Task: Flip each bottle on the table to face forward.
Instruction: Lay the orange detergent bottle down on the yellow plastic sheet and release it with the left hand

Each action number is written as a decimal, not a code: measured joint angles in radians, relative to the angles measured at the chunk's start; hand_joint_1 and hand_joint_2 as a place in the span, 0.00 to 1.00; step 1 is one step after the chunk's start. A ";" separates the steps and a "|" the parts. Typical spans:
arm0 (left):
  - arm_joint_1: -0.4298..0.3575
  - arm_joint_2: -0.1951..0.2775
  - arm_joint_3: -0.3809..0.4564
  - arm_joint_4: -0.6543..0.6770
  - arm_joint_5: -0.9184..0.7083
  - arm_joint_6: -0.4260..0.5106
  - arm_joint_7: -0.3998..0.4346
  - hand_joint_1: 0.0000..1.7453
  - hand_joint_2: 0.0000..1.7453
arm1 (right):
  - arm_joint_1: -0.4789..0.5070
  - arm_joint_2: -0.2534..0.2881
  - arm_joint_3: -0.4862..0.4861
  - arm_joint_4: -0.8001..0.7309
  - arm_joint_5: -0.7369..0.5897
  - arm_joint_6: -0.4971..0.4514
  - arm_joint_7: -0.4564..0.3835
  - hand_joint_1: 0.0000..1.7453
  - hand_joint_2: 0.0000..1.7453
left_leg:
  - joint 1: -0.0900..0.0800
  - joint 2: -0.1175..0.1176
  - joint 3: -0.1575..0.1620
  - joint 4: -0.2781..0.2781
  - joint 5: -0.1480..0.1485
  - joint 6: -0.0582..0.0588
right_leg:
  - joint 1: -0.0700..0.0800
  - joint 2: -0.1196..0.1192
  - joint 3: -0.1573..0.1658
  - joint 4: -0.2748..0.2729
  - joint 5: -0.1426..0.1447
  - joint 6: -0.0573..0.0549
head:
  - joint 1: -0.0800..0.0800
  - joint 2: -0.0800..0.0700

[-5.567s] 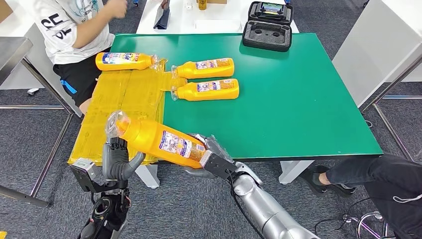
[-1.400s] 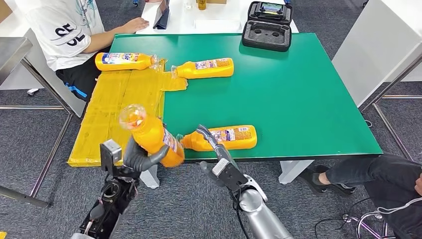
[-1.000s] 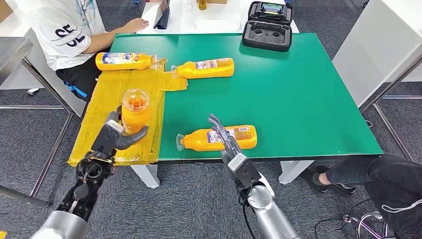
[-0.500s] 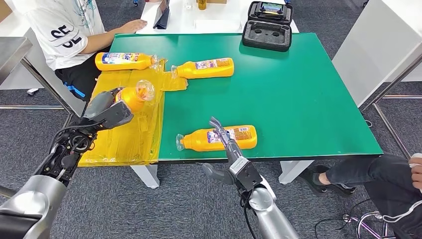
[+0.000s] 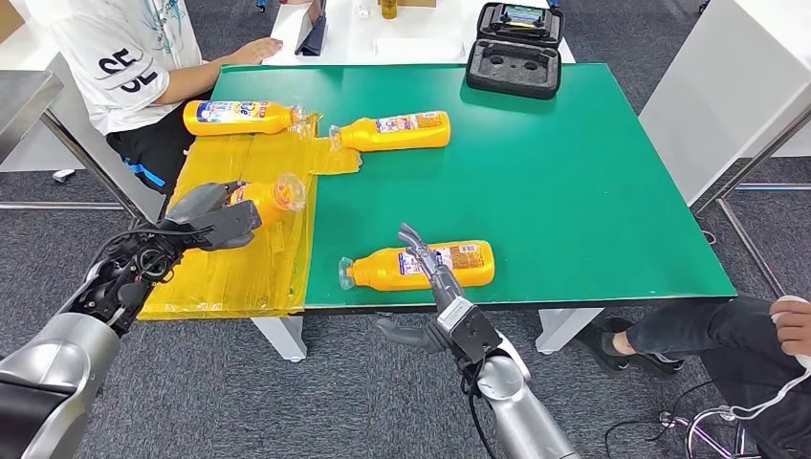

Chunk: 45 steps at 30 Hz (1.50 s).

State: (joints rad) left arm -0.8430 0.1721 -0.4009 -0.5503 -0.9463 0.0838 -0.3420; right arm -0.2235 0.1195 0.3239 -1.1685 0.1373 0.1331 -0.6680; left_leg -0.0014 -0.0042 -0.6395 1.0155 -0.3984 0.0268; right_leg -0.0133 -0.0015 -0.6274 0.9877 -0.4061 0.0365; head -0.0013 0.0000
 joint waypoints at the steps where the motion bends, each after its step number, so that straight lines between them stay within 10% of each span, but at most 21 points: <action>1: -0.004 -0.001 -0.006 0.006 -0.008 -0.005 0.002 1.00 1.00 | 0.000 0.001 0.000 0.001 0.002 0.001 0.001 0.00 1.00 | 0.000 0.000 0.000 0.000 0.000 0.000 | 0.000 0.000 0.000 0.000 0.000 0.000 | 0.000 0.000; 45: 0.010 -0.050 -0.133 0.147 -0.156 0.029 0.147 1.00 1.00 | -0.050 0.019 0.000 0.091 0.044 0.058 0.004 0.00 1.00 | 0.000 0.000 0.000 0.000 0.000 0.000 | 0.000 0.000 0.000 0.000 0.000 0.000 | 0.000 0.000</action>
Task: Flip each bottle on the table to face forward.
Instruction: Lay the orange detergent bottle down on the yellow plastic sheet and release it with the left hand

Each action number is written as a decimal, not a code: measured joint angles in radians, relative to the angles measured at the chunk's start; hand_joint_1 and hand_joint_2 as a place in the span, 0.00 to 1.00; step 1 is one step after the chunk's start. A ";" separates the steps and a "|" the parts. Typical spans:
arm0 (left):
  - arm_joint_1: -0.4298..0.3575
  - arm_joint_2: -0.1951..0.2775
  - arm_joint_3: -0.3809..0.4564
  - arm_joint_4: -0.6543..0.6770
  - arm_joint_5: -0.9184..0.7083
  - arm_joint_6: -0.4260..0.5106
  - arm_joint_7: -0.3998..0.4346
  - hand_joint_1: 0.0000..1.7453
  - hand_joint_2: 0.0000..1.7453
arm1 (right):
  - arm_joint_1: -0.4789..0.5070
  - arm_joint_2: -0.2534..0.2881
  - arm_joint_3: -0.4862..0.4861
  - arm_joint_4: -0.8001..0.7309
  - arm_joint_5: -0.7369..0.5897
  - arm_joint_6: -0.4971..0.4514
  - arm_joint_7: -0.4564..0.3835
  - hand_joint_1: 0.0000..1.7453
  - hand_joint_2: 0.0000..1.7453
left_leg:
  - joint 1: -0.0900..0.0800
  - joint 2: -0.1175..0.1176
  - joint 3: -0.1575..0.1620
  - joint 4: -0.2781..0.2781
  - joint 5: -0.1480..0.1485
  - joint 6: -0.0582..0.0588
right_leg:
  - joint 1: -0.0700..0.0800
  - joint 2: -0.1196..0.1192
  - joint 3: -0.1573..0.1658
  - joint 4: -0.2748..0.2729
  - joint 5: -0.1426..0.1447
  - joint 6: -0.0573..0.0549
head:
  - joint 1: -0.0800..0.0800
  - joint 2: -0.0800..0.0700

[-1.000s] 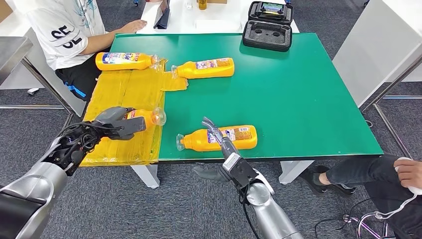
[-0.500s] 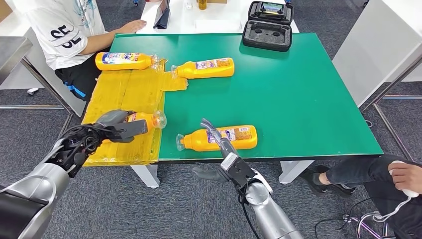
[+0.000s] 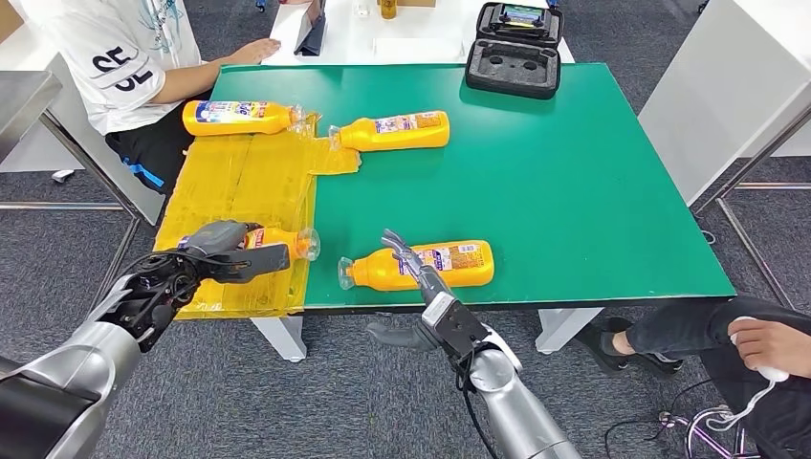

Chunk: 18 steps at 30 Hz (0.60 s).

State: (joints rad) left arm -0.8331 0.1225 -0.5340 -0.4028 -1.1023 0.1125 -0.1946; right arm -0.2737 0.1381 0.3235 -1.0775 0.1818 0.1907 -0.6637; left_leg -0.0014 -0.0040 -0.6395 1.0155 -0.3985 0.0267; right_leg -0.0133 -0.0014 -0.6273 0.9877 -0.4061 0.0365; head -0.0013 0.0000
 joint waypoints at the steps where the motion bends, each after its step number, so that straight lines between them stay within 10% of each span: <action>1: 0.002 0.000 -0.002 0.000 -0.001 0.002 0.002 1.00 1.00 | -0.002 0.001 0.000 0.003 0.001 0.000 0.000 0.00 1.00 | 0.000 0.000 0.000 0.000 0.000 0.000 | 0.000 0.000 0.000 0.000 0.000 0.000 | 0.000 0.000; 18: 0.024 0.000 -0.019 0.012 -0.049 0.010 0.063 1.00 1.00 | -0.022 0.016 0.000 0.044 0.007 0.013 0.000 0.00 1.00 | 0.000 0.000 0.001 0.000 0.000 0.000 | 0.000 0.000 0.001 0.000 0.000 0.000 | 0.000 0.000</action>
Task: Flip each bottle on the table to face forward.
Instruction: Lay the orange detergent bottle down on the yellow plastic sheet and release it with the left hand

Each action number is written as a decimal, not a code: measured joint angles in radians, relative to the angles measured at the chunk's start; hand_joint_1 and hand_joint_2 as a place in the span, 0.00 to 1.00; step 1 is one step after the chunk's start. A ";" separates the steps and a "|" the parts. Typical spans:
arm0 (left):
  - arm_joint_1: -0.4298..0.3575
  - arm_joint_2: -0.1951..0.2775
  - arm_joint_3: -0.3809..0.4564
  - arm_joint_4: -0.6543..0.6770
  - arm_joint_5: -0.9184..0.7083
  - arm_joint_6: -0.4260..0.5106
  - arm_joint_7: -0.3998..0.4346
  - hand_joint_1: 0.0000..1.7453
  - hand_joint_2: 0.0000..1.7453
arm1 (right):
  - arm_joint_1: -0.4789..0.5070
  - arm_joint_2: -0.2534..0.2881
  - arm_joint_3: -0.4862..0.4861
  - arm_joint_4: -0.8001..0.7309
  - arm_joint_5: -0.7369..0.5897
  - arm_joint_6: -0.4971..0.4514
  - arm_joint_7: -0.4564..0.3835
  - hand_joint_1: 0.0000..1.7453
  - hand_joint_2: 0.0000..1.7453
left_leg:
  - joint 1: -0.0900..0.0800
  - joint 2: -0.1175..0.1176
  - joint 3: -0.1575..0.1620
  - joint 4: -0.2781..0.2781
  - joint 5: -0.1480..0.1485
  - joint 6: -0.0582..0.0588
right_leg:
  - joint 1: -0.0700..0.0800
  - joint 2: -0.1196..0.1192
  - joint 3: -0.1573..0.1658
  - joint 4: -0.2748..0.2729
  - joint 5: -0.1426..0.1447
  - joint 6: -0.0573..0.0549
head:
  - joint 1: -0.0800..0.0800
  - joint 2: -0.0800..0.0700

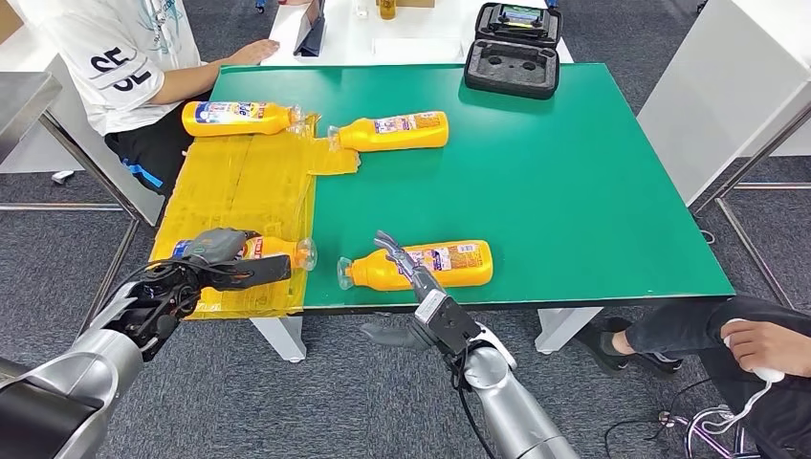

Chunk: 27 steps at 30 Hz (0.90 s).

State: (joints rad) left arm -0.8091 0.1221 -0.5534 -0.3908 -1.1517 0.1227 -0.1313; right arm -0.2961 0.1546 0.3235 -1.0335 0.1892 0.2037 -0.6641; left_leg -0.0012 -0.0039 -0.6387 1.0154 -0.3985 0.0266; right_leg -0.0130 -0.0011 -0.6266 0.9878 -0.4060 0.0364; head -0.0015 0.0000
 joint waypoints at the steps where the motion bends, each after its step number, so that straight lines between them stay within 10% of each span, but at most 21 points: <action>1: 0.002 0.000 0.000 0.001 0.000 0.000 0.001 1.00 1.00 | -0.003 0.000 0.000 0.003 0.000 0.001 0.000 0.00 1.00 | 0.000 0.000 0.000 0.000 0.000 0.000 | 0.000 0.000 0.000 0.000 0.000 0.000 | 0.000 0.000; 12: 0.000 0.002 0.012 0.008 -0.044 -0.054 0.014 0.97 1.00 | -0.040 0.004 0.000 0.061 -0.003 0.002 -0.013 0.00 1.00 | 0.000 0.000 0.002 0.000 0.000 0.000 | 0.000 0.000 0.002 0.000 0.000 0.000 | 0.000 0.000; 17: -0.007 0.003 0.012 0.010 -0.056 -0.079 0.014 0.14 1.00 | -0.046 0.006 0.000 0.078 -0.005 0.002 -0.014 0.00 1.00 | 0.000 0.000 0.002 0.000 0.000 0.000 | 0.000 0.000 0.002 0.000 0.000 0.000 | 0.000 0.000; 27: -0.020 0.019 0.032 0.017 -0.046 -0.135 -0.035 0.00 1.00 | -0.057 0.007 0.000 0.113 -0.013 0.002 -0.023 0.00 1.00 | 0.000 0.000 0.002 0.000 0.000 0.000 | 0.000 0.000 0.002 0.000 0.000 0.000 | 0.000 0.000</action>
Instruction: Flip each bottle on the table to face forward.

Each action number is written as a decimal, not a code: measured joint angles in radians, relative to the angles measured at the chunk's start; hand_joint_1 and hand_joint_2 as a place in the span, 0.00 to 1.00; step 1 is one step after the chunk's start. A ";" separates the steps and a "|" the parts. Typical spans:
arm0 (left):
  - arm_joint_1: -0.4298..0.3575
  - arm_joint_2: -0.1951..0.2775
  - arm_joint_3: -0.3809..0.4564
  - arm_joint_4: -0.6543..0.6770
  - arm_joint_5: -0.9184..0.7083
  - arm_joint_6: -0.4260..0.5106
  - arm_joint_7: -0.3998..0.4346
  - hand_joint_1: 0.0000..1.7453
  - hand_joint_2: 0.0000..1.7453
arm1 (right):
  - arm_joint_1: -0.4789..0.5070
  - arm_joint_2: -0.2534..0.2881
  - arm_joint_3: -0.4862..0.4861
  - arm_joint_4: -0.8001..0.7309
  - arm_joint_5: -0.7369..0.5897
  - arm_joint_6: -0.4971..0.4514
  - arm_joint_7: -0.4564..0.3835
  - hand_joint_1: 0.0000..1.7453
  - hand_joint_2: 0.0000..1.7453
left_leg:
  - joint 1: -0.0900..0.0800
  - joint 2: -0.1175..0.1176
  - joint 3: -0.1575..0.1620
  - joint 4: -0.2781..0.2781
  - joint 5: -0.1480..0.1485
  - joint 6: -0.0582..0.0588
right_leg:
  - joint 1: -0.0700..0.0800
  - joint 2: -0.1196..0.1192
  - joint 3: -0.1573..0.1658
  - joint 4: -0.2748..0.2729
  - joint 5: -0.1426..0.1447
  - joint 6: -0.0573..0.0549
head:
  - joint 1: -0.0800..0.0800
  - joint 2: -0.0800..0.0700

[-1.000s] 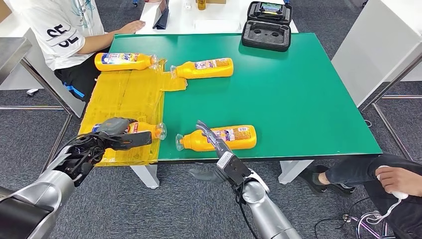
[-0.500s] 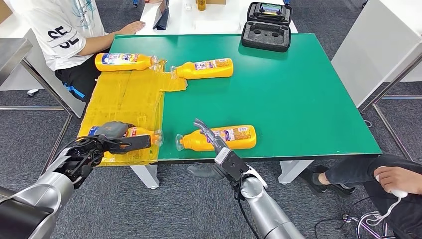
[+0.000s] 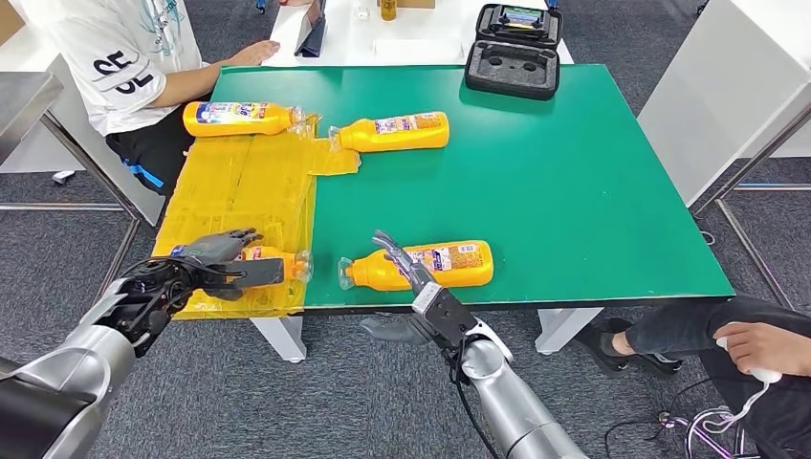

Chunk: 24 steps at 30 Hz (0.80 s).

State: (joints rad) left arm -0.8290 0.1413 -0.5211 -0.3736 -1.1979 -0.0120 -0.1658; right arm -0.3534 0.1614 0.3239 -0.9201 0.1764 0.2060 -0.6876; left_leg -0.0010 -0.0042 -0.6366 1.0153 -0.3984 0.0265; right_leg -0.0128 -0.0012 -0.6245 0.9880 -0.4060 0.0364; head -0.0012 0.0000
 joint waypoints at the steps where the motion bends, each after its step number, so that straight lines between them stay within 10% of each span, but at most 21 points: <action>1: 0.000 0.002 0.002 0.001 0.001 -0.001 -0.002 0.00 1.00 | -0.001 0.000 0.000 0.003 -0.001 0.000 0.000 0.00 1.00 | 0.000 0.000 0.000 0.000 0.000 0.000 | 0.000 0.000 0.000 0.000 0.000 0.000 | 0.000 0.000; 12: 0.000 0.014 0.019 0.005 -0.001 -0.003 -0.009 0.00 1.00 | -0.022 0.002 0.000 0.034 -0.005 -0.006 0.003 0.00 1.00 | 0.000 0.000 0.000 0.000 0.000 0.000 | 0.000 0.000 0.000 0.000 0.000 0.000 | 0.000 0.000; 16: 0.000 0.023 0.024 0.005 -0.001 -0.002 -0.026 0.00 0.00 | -0.032 0.002 0.000 0.052 -0.008 -0.011 0.007 0.00 1.00 | 0.000 0.000 0.000 0.000 0.000 0.000 | 0.000 0.000 0.000 0.000 0.000 0.000 | 0.000 0.000; 19: 0.000 0.030 0.033 0.005 0.008 -0.003 -0.048 0.00 0.00 | -0.034 0.002 0.000 0.065 -0.012 -0.019 0.013 0.00 1.00 | 0.000 0.000 0.000 0.000 0.000 0.000 | 0.000 0.000 0.000 0.000 0.000 0.000 | 0.000 0.000; 23: -0.001 0.034 0.044 0.005 0.014 -0.011 -0.069 0.00 1.00 | -0.033 0.002 0.000 0.076 -0.013 -0.029 0.018 0.00 1.00 | 0.000 0.000 0.000 0.000 0.000 0.000 | 0.000 0.000 0.000 0.000 0.000 0.000 | 0.000 0.000; 24: -0.001 0.035 0.045 0.005 0.015 -0.013 -0.074 0.00 1.00 | -0.032 0.002 0.000 0.077 -0.012 -0.031 0.021 0.00 1.00 | 0.000 0.000 0.000 0.000 0.000 0.000 | 0.000 0.000 0.000 0.000 0.000 0.000 | 0.000 0.000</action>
State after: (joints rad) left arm -0.8302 0.1762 -0.4764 -0.3689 -1.1832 -0.0246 -0.2398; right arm -0.3850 0.1629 0.3239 -0.8432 0.1639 0.1751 -0.6666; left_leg -0.0010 -0.0040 -0.6365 1.0153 -0.3982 0.0264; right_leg -0.0129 -0.0012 -0.6247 0.9880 -0.4060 0.0364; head -0.0013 0.0000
